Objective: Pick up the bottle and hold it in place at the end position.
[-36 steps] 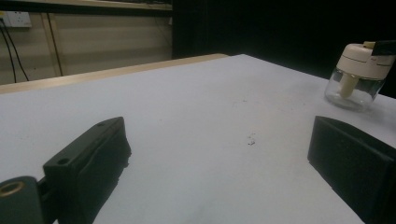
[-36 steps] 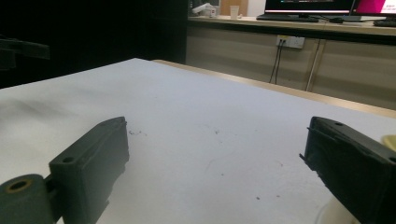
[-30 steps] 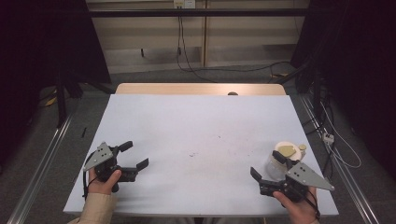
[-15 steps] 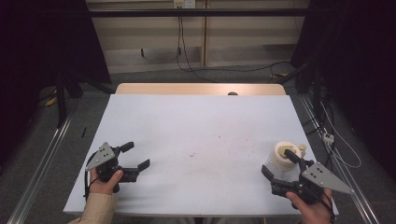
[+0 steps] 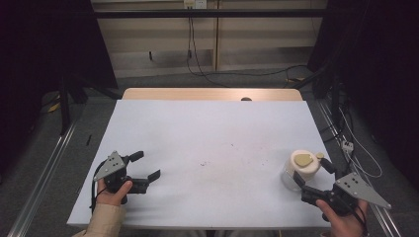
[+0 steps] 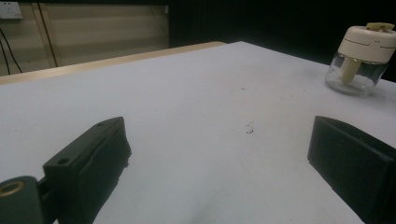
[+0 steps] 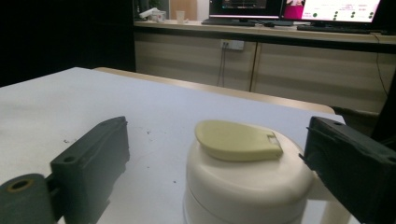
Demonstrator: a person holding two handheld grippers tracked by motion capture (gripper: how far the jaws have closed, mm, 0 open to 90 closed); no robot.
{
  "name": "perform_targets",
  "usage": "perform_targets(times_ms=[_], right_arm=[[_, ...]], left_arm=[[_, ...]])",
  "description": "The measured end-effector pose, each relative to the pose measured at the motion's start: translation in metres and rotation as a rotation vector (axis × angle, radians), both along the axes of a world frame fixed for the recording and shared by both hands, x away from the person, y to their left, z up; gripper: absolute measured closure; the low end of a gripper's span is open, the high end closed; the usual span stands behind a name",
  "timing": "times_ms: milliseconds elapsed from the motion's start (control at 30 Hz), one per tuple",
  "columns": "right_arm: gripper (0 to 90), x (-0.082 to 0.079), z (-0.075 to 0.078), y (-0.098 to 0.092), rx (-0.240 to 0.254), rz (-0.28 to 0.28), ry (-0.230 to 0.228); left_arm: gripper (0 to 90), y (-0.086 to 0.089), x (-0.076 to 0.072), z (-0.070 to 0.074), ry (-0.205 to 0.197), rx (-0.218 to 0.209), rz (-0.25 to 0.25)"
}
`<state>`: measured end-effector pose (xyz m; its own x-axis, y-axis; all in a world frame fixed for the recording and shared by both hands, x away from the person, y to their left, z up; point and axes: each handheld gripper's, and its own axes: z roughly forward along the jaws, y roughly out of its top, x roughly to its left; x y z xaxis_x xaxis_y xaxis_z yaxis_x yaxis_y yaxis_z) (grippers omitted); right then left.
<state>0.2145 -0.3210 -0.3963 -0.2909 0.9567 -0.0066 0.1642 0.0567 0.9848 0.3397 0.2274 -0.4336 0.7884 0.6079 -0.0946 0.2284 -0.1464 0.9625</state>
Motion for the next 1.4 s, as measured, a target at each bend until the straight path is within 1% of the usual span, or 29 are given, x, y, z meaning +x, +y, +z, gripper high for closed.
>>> perform_targets(times_ms=[67, 100, 133, 300, 400, 467, 533, 767, 800, 967, 1033, 1133, 1233, 1267, 1300, 1333, 1400], right_arm=[[5.3, -0.001, -0.002, -0.002, -0.002, -0.004, 0.008], [4.9, -0.001, -0.003, -0.002, -0.015, -0.008, 0.012], [4.8, -0.001, -0.005, -0.003, -0.017, -0.008, 0.016], [3.4, 0.000, -0.011, -0.006, -0.004, -0.018, 0.032], [2.6, 0.001, -0.017, -0.009, -0.006, -0.043, 0.048], [2.6, 0.002, -0.019, -0.010, 0.007, -0.041, 0.060], [2.6, 0.002, -0.021, -0.010, 0.002, -0.041, 0.064], [2.3, 0.008, -0.032, -0.012, 0.027, -0.048, 0.099], [2.2, 0.009, -0.033, -0.013, 0.029, -0.042, 0.107], [2.1, 0.015, -0.038, -0.014, 0.031, -0.056, 0.118], [2.8, 0.018, -0.041, -0.014, 0.037, -0.048, 0.128], [0.0, 0.022, -0.045, -0.011, 0.040, -0.048, 0.143], [0.0, 0.023, -0.047, -0.010, 0.048, -0.061, 0.147], [2.5, 0.024, -0.048, -0.011, 0.046, -0.059, 0.151], [2.5, 0.025, -0.050, -0.011, 0.058, -0.050, 0.153], [1.9, 0.025, -0.051, -0.010, 0.060, -0.048, 0.162], [1.8, 0.028, -0.053, -0.009, 0.043, -0.048, 0.165]], left_arm=[[4.6, 0.000, 0.000, 0.000, 0.002, 0.002, -0.004], [4.6, 0.000, 0.000, 0.000, 0.002, 0.002, -0.004], [4.6, 0.000, 0.000, 0.000, 0.003, 0.001, -0.004], [4.5, 0.000, 0.000, -0.001, 0.005, 0.005, -0.003], [4.5, -0.001, 0.000, -0.001, 0.006, 0.004, -0.007], [4.5, -0.001, 0.001, -0.001, 0.008, 0.003, -0.008], [4.5, -0.001, 0.001, -0.001, 0.009, 0.003, -0.008], [4.5, -0.001, 0.001, -0.001, 0.010, 0.001, -0.003], [4.6, -0.001, 0.001, -0.001, 0.013, -0.001, -0.002], [4.5, 0.000, 0.002, -0.001, 0.020, -0.010, 0.003], [4.5, 0.000, 0.001, 0.000, 0.021, -0.012, 0.008], [4.5, 0.000, 0.001, 0.000, 0.018, -0.012, 0.005], [4.5, 0.000, 0.001, 0.000, 0.018, -0.015, 0.005], [4.5, 0.000, 0.001, 0.000, 0.016, -0.012, 0.005], [4.5, 0.000, 0.001, 0.000, 0.016, -0.012, 0.004], [4.6, -0.001, 0.001, 0.000, 0.015, -0.013, 0.004], [4.5, -0.001, 0.001, 0.000, 0.017, -0.012, 0.006]])
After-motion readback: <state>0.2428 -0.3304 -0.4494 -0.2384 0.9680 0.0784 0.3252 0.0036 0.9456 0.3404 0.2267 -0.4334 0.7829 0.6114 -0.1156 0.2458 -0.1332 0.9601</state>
